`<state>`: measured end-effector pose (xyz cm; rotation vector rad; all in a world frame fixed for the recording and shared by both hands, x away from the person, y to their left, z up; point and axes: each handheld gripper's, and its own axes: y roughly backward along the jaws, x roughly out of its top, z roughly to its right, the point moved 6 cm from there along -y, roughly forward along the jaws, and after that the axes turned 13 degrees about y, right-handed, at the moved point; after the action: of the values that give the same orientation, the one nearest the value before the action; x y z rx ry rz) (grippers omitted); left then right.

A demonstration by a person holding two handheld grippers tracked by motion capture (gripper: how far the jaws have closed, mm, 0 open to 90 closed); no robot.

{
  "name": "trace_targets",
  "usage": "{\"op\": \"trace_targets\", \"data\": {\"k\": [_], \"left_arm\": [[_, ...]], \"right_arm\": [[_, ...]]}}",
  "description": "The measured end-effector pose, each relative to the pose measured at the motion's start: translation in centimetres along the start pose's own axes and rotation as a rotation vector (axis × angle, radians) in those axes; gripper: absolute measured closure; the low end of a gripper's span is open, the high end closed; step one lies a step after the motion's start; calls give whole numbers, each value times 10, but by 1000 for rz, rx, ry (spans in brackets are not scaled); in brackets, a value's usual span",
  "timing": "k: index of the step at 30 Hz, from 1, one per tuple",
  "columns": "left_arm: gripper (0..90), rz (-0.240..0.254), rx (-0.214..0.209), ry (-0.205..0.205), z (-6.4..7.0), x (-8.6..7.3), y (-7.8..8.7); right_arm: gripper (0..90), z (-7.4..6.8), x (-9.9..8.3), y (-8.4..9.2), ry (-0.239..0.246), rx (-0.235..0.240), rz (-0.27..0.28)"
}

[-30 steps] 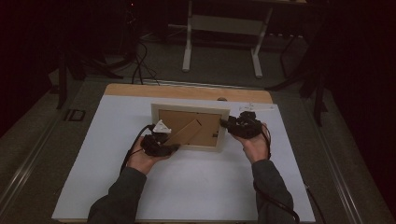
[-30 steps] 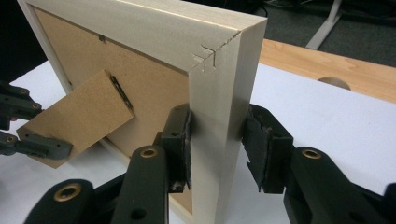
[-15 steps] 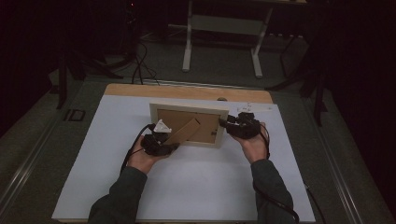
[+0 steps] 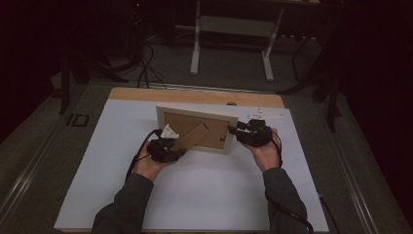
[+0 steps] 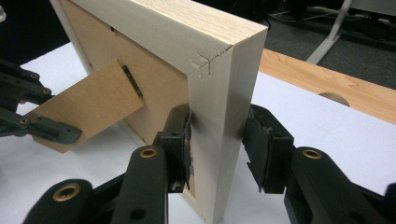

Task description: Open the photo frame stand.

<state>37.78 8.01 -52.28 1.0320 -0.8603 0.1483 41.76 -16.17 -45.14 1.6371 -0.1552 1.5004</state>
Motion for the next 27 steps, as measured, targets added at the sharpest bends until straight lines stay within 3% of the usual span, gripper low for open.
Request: {"op": "trace_targets", "data": {"k": [16,27], "left_arm": [[689,6,23,15,-3,2,-2],[694,12,38,28,-5,3,-1]], "right_arm": [[607,-3,0,1,15,23,16],[606,-9,1,1,14,64,34]]}}
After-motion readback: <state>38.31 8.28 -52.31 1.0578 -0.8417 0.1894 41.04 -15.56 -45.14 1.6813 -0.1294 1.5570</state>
